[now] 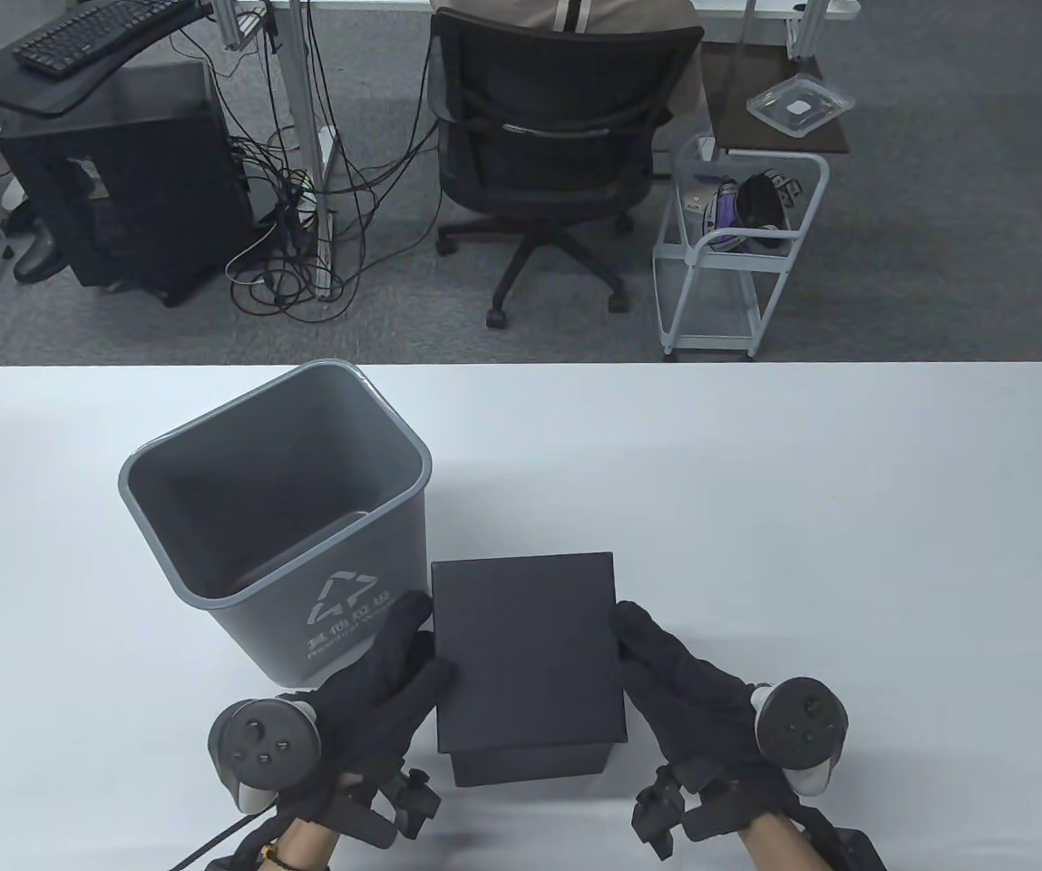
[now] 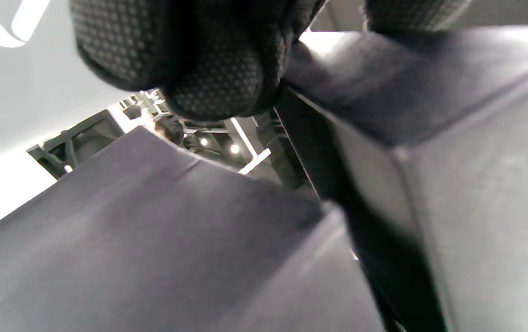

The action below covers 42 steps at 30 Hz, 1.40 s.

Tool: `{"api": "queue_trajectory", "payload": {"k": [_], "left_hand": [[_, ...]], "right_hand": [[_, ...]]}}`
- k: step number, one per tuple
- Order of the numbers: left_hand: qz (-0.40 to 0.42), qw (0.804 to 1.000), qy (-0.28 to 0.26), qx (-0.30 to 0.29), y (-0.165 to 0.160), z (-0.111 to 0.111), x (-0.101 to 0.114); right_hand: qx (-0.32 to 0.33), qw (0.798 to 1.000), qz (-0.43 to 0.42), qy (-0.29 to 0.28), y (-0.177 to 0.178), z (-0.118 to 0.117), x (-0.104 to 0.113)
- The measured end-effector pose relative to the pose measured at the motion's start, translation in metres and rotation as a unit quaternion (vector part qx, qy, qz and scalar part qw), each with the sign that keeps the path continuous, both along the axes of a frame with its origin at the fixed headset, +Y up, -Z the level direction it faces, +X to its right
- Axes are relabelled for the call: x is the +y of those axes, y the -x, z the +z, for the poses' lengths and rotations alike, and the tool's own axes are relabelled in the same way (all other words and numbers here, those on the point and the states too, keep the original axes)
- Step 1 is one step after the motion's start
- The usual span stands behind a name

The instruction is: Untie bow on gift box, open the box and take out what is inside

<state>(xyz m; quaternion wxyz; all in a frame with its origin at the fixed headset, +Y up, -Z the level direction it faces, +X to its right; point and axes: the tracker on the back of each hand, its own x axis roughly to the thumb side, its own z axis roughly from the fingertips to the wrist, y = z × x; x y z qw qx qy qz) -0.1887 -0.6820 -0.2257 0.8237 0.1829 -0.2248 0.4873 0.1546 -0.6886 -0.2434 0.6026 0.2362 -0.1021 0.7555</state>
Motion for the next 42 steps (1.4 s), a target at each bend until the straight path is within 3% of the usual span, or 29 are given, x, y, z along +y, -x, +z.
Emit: {"api": "queue_trajectory", "payload": {"k": [6,11,16,19,23,26,28,30,32,34,39,42], "left_hand": [[0.008,0.999,-0.046,-0.02,-0.002,0.004,0.005],[0.001,0.997,-0.062,-0.055,-0.007,0.008,0.009],[-0.021,0.994,-0.092,-0.058,-0.013,0.011,0.011],[-0.043,0.994,-0.085,-0.052,-0.016,0.009,0.009],[-0.135,0.989,-0.037,-0.037,-0.018,0.0,-0.004],[-0.196,0.979,0.028,-0.047,-0.022,-0.009,-0.019],[-0.216,0.972,0.068,-0.061,-0.023,-0.013,-0.027],[-0.196,0.975,0.076,-0.072,-0.021,-0.014,-0.029],[-0.199,0.974,0.078,-0.075,-0.021,-0.015,-0.029],[-0.206,0.973,0.074,-0.073,-0.021,-0.015,-0.03],[-0.201,0.973,0.08,-0.081,-0.02,-0.015,-0.031],[-0.196,0.973,0.085,-0.085,-0.019,-0.016,-0.031]], "right_hand": [[0.086,0.99,-0.098,0.059,0.003,-0.002,-0.002],[0.226,0.951,-0.177,0.113,0.011,-0.004,-0.003],[0.326,0.924,-0.178,0.092,0.02,0.003,0.007],[0.338,0.924,-0.164,0.064,0.018,0.007,0.016],[0.266,0.949,-0.164,0.029,-0.003,0.003,0.026],[0.103,0.989,-0.098,-0.045,-0.031,-0.001,0.035],[-0.023,0.996,-0.019,-0.086,-0.048,-0.003,0.039],[-0.123,0.985,0.069,-0.104,-0.06,-0.007,0.037],[-0.204,0.959,0.171,-0.096,-0.069,-0.015,0.028],[-0.242,0.929,0.269,-0.071,-0.071,-0.026,0.011],[-0.226,0.881,0.414,-0.018,-0.057,-0.047,-0.023],[-0.198,0.864,0.463,-0.002,-0.044,-0.053,-0.039]]}}
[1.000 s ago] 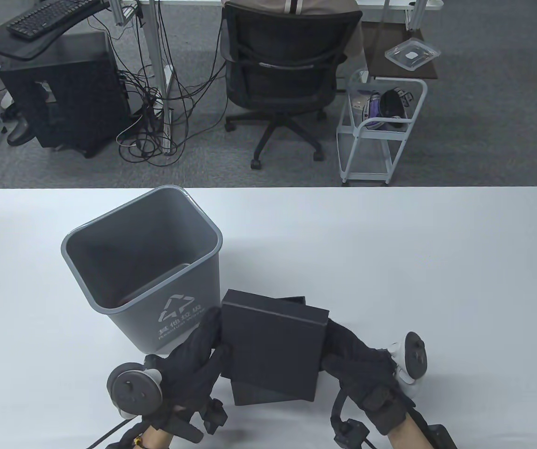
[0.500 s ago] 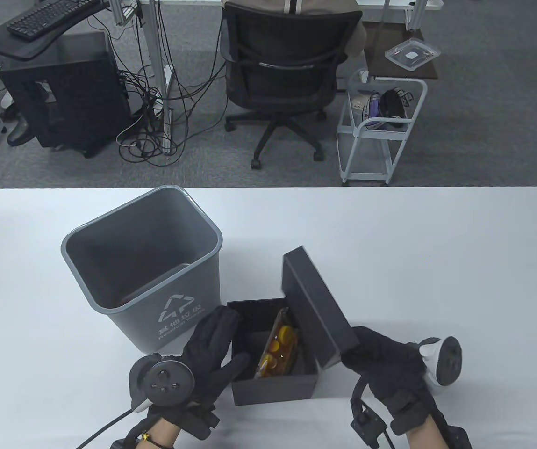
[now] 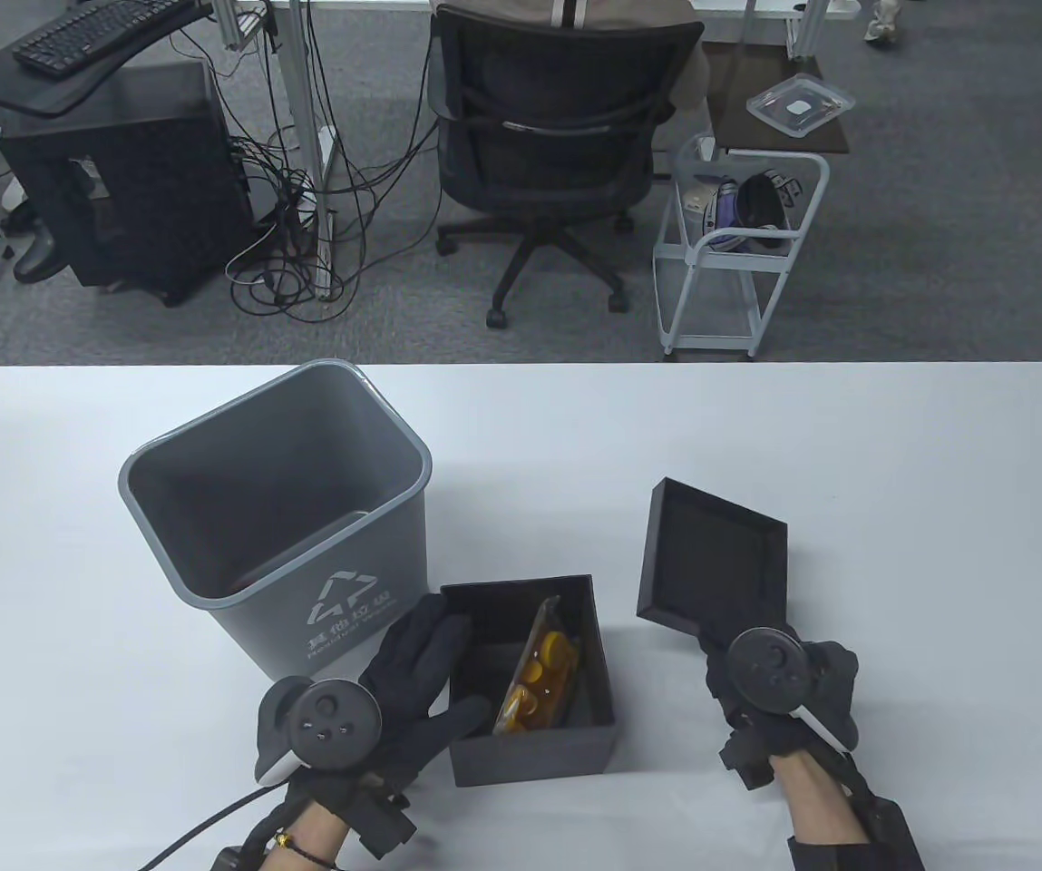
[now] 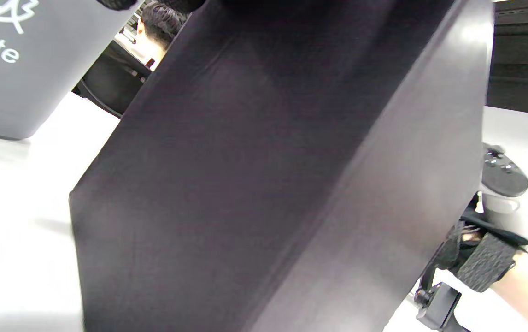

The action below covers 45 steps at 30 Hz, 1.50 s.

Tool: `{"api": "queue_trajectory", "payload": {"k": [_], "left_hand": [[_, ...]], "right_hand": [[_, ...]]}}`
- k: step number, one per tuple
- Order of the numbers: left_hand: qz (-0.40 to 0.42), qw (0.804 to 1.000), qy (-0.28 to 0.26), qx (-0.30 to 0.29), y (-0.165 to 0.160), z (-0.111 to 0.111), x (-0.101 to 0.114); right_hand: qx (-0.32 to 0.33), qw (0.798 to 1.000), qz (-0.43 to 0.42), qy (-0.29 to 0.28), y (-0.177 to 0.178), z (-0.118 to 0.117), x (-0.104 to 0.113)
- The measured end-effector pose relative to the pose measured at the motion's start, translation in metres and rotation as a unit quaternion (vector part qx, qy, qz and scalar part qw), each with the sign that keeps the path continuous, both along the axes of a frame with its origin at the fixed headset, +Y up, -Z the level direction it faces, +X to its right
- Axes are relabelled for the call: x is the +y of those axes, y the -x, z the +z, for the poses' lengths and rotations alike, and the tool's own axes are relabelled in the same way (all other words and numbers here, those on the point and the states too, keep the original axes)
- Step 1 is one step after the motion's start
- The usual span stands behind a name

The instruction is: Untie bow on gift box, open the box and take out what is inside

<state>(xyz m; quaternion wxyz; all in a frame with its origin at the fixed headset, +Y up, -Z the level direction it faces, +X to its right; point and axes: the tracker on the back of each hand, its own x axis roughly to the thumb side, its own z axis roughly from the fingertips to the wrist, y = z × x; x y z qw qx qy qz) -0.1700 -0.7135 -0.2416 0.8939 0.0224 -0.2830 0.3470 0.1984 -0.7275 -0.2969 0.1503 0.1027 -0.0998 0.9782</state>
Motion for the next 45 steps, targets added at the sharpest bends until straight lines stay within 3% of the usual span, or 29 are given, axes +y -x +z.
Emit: {"api": "queue_trajectory", "payload": {"k": [10,14,19,22,24,28,32,40,45], "left_hand": [[0.005,1.0,0.001,-0.003,0.001,-0.001,-0.001],[0.006,1.0,0.002,-0.004,0.001,-0.002,-0.001],[0.005,1.0,0.002,-0.005,0.001,-0.002,-0.001],[0.007,1.0,0.003,-0.006,0.001,-0.002,-0.001],[0.006,1.0,0.002,-0.006,0.001,-0.002,-0.002],[0.006,1.0,0.003,-0.006,0.001,-0.002,-0.002],[0.007,1.0,0.003,-0.006,0.001,-0.002,-0.002],[0.007,1.0,0.003,-0.007,0.002,-0.002,-0.002],[0.007,1.0,0.002,-0.007,0.002,-0.003,-0.002]], "right_hand": [[0.042,0.991,0.085,0.093,0.02,-0.005,-0.031],[0.055,0.99,0.067,0.11,0.022,-0.005,-0.026],[0.077,0.996,-0.044,-0.006,0.035,0.013,0.042],[0.139,0.986,-0.076,-0.054,0.061,0.025,0.081],[0.19,0.978,-0.066,-0.052,0.083,0.03,0.092],[0.249,0.969,0.0,0.007,0.119,0.03,0.089],[0.262,0.959,0.079,0.077,0.144,0.022,0.078],[0.251,0.94,0.176,0.149,0.167,0.008,0.068],[0.246,0.932,0.211,0.159,0.174,0.005,0.06]]}}
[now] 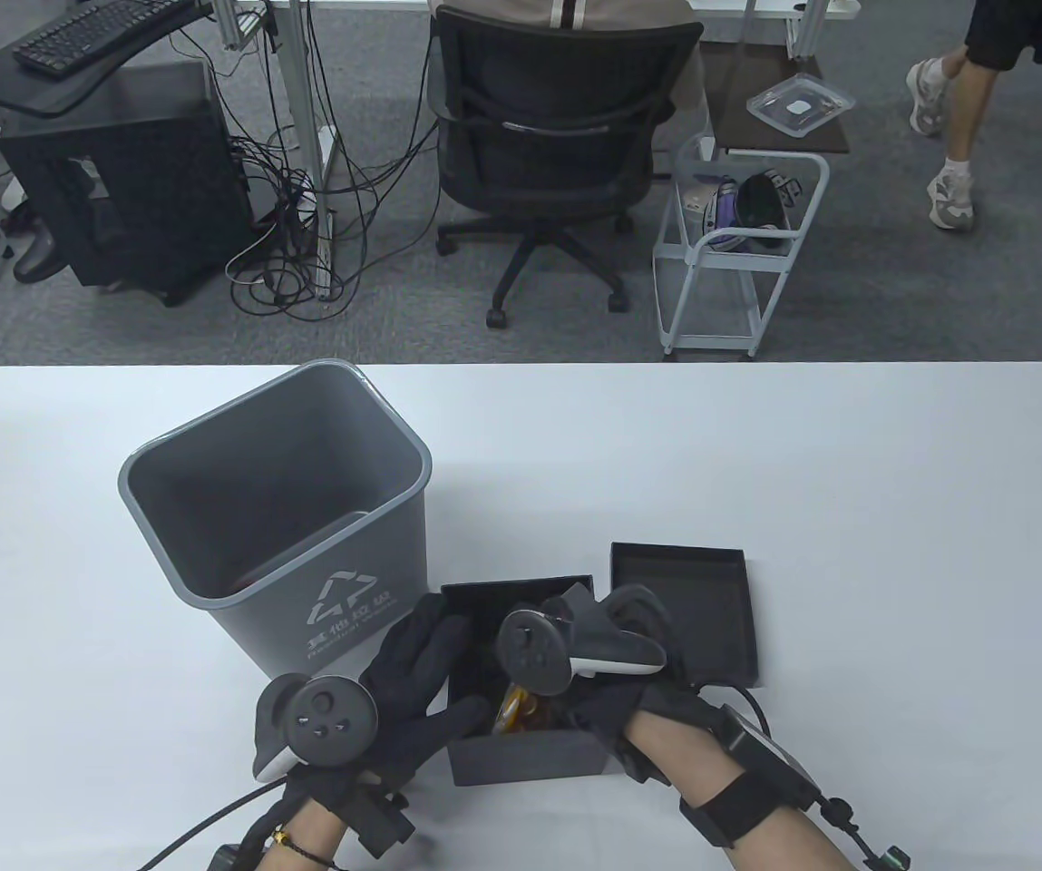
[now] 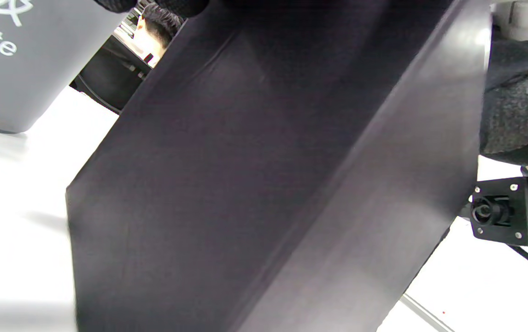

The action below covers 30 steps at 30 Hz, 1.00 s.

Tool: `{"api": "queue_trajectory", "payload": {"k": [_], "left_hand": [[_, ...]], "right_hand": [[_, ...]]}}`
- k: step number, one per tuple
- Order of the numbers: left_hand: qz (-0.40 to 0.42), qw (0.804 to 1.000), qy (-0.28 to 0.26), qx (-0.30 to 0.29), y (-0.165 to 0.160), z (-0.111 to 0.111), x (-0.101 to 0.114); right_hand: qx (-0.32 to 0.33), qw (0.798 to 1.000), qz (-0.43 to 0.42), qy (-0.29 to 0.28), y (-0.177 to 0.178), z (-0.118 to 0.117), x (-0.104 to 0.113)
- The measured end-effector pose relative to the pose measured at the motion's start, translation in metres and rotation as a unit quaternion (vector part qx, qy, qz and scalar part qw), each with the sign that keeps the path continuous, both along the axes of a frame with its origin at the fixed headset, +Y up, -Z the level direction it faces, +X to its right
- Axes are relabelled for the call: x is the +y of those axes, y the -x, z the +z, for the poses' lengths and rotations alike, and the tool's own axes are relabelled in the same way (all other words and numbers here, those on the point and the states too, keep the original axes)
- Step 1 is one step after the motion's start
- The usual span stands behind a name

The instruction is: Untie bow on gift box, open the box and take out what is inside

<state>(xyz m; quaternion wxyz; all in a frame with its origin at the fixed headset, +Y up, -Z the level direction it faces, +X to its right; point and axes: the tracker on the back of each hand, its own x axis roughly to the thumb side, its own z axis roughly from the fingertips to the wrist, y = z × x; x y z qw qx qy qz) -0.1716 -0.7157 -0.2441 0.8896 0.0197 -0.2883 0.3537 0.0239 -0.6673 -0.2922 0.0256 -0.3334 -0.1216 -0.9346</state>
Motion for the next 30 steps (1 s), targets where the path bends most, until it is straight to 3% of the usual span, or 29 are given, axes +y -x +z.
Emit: {"api": "queue_trajectory", "payload": {"k": [8,15,19,24,26,30], "left_hand": [[-0.001,1.0,-0.001,0.001,0.0,0.0,0.0],[-0.002,1.0,-0.003,0.002,0.0,0.0,0.0],[-0.002,1.0,-0.003,0.001,0.0,0.0,0.0],[-0.002,1.0,-0.003,0.002,0.0,0.0,-0.001],[-0.001,1.0,-0.003,0.002,0.0,0.001,-0.001],[0.0,1.0,-0.002,0.002,0.0,0.001,-0.001]], "right_hand": [[-0.002,1.0,0.02,0.001,0.005,-0.003,-0.005],[0.009,0.999,-0.009,-0.047,0.002,0.001,-0.002],[0.009,0.991,-0.064,-0.114,-0.008,0.009,0.018],[-0.008,0.962,-0.175,-0.207,-0.036,0.022,0.061],[-0.028,0.939,-0.218,-0.264,-0.055,0.029,0.08],[-0.074,0.898,-0.295,-0.319,-0.092,0.038,0.099]]}}
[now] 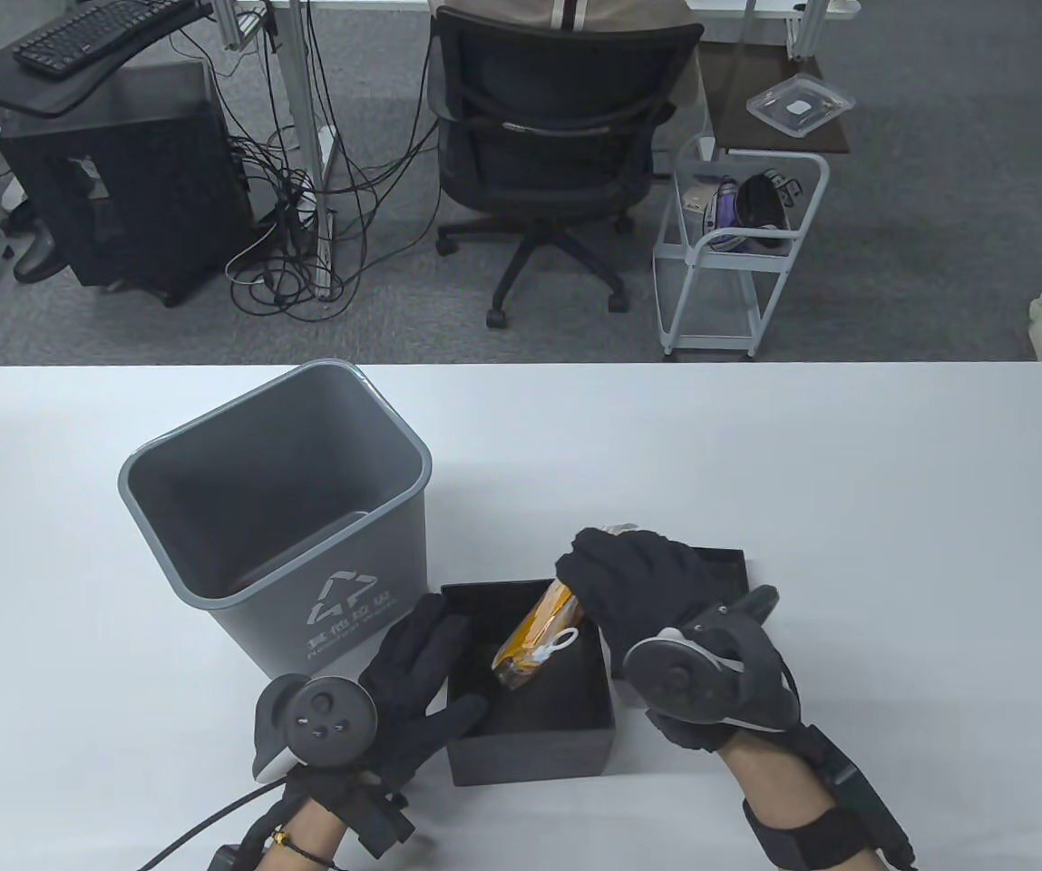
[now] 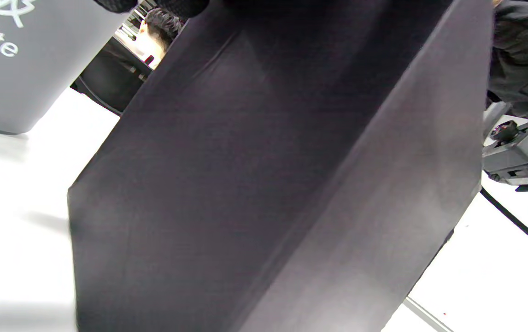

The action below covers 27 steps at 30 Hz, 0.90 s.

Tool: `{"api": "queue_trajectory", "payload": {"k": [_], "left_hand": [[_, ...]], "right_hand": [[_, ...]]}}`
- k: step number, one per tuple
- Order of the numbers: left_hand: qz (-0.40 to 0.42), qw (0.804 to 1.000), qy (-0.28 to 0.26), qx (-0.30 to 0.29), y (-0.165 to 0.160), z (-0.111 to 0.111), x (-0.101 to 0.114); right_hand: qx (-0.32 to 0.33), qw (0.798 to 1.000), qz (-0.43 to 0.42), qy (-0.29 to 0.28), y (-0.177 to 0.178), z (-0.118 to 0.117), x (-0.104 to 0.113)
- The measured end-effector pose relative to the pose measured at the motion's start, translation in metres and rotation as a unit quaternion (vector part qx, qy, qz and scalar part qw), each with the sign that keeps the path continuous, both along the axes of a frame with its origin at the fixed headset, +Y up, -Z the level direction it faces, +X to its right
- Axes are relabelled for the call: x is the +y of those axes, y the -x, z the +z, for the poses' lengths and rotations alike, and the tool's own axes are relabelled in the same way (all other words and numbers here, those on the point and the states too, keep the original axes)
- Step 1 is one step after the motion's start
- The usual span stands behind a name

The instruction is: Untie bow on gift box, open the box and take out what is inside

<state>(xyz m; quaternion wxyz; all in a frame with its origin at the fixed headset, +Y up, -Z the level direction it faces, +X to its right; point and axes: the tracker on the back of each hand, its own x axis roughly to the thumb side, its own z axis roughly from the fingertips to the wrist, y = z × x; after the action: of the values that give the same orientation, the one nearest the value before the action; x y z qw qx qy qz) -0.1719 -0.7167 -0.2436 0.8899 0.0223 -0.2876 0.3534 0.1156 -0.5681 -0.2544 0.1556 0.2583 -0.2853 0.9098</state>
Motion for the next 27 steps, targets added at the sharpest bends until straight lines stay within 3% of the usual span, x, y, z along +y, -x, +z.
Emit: {"api": "queue_trajectory", "payload": {"k": [4,8,16,23,27], "left_hand": [[0.001,1.0,0.001,-0.001,0.0,0.0,0.0],[0.001,1.0,0.001,-0.001,0.0,0.0,0.0],[0.001,1.0,0.001,-0.002,0.0,-0.001,0.0],[0.002,1.0,0.0,-0.001,0.0,-0.001,-0.001],[0.003,1.0,0.002,-0.001,0.0,0.0,-0.001]], "right_hand": [[-0.059,0.996,-0.058,-0.029,-0.037,0.004,0.004],[-0.132,0.987,-0.092,-0.026,-0.077,-0.001,-0.008],[-0.244,0.949,-0.171,0.101,-0.155,-0.03,-0.067],[-0.356,0.87,-0.254,0.226,-0.222,-0.045,-0.125],[-0.397,0.814,-0.289,0.309,-0.247,-0.05,-0.162]]}}
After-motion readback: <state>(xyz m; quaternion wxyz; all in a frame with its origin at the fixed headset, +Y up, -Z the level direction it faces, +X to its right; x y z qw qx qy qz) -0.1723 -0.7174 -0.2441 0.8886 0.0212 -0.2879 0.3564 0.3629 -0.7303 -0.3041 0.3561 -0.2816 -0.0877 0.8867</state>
